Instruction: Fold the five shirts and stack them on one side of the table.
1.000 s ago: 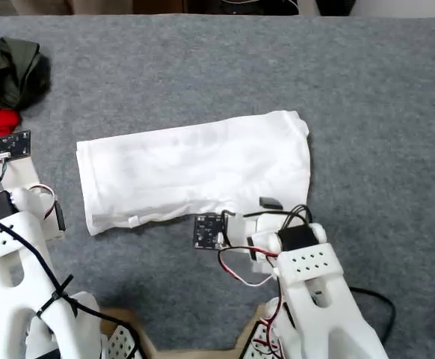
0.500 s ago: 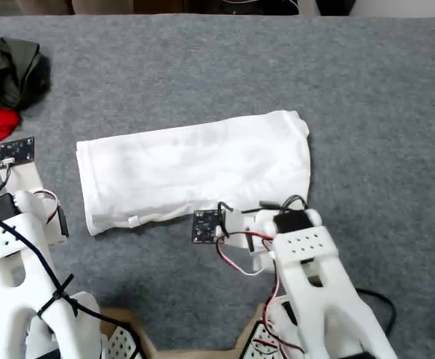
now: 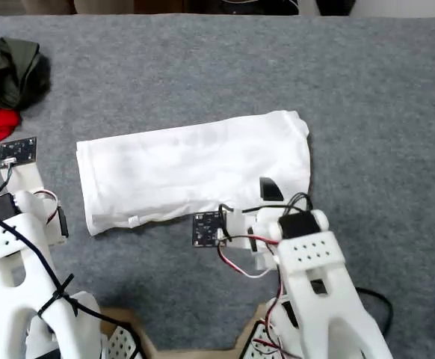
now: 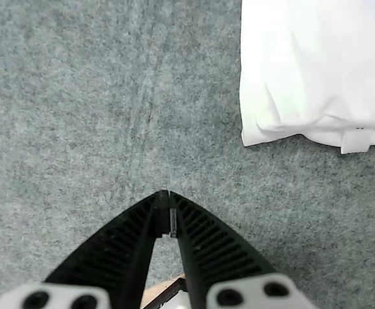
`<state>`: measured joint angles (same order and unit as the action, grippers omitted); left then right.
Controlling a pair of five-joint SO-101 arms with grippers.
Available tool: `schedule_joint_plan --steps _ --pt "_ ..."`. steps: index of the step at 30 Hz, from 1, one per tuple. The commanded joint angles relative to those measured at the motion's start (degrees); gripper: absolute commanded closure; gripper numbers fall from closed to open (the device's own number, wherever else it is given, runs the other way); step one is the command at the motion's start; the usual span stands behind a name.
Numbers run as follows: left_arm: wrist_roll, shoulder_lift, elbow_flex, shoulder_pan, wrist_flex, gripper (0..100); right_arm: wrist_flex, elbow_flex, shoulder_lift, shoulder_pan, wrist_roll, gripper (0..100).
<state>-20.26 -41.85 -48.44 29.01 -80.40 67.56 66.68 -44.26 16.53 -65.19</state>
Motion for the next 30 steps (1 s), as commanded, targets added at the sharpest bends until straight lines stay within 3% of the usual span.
schedule_joint_plan --steps 1,6,11,23,30 --pt "-0.5 -1.1 0.7 0.6 -0.1 98 -6.5 -0.4 8.5 0.4 -0.8 47.6" --pt "-0.6 -1.1 0.7 0.6 -0.4 98 -11.9 -4.7 25.4 0.3 -0.8 47.9" --pt "-0.6 -1.1 0.7 0.7 -0.5 98 -8.0 -12.5 34.4 -2.8 -1.1 54.4" --pt "-0.7 -1.3 0.7 0.7 -1.1 98 -8.1 -13.4 36.0 -5.2 -2.5 85.0" --pt "-1.5 -1.3 0.7 0.7 -1.1 98 -7.6 -16.7 36.0 -5.5 -2.4 91.1"
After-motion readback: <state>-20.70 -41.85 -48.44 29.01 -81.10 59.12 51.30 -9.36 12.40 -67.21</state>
